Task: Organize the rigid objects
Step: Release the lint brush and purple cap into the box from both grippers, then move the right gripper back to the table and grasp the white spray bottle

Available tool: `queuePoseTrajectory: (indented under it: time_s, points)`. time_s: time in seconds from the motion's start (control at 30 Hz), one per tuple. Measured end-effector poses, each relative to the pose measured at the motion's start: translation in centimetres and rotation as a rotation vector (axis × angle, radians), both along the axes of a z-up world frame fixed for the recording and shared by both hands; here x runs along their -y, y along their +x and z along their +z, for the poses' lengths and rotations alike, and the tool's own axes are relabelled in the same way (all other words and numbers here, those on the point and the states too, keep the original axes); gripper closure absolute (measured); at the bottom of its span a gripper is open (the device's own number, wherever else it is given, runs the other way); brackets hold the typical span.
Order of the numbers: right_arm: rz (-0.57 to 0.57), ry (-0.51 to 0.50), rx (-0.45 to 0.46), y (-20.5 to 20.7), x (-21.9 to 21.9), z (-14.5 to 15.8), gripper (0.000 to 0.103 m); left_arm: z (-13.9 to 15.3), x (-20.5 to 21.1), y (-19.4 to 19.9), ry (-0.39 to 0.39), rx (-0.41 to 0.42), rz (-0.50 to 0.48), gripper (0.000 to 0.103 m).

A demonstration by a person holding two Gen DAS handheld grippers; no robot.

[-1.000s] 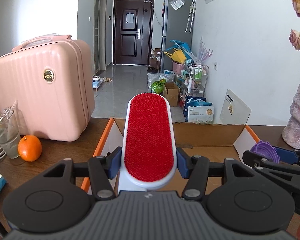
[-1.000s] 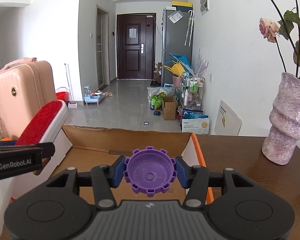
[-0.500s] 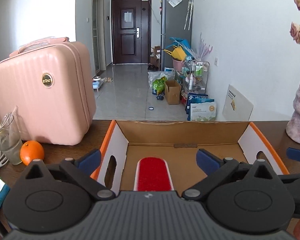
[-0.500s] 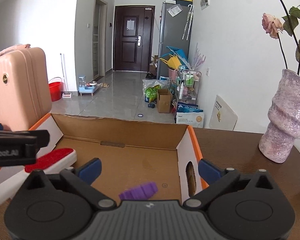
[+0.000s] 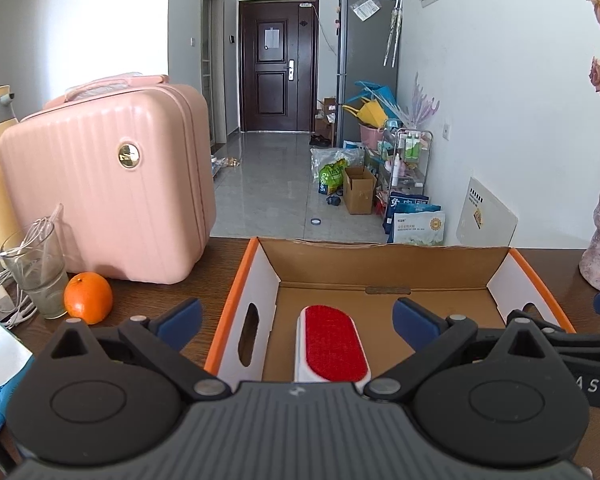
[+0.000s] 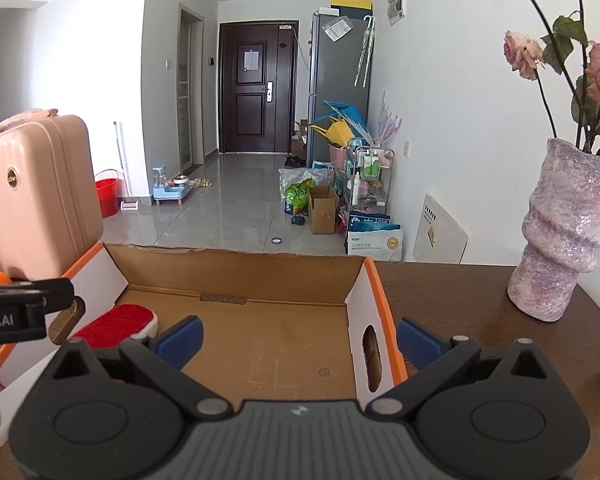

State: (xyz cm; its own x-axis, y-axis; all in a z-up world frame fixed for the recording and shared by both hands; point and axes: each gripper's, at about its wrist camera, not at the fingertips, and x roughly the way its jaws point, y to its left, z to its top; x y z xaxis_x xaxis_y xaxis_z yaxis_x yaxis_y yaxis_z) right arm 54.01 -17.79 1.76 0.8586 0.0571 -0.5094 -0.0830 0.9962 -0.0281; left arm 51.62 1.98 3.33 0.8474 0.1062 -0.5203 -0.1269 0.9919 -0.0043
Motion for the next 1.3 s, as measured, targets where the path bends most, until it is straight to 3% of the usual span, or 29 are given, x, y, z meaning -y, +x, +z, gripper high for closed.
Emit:
queuePoseTrajectory:
  time_s: [0.6, 1.3]
  points:
    - [0.030, 0.023, 0.107, -7.9, 2.1, 1.4, 0.000, 0.9, 0.6, -8.7, -0.002, 0.138, -0.056, 0.000]
    - [0.076, 0.038, 0.195, -18.3, 3.6, 0.0, 0.000, -0.9, 0.2, -18.0, -0.011, 0.163, -0.070, 0.000]
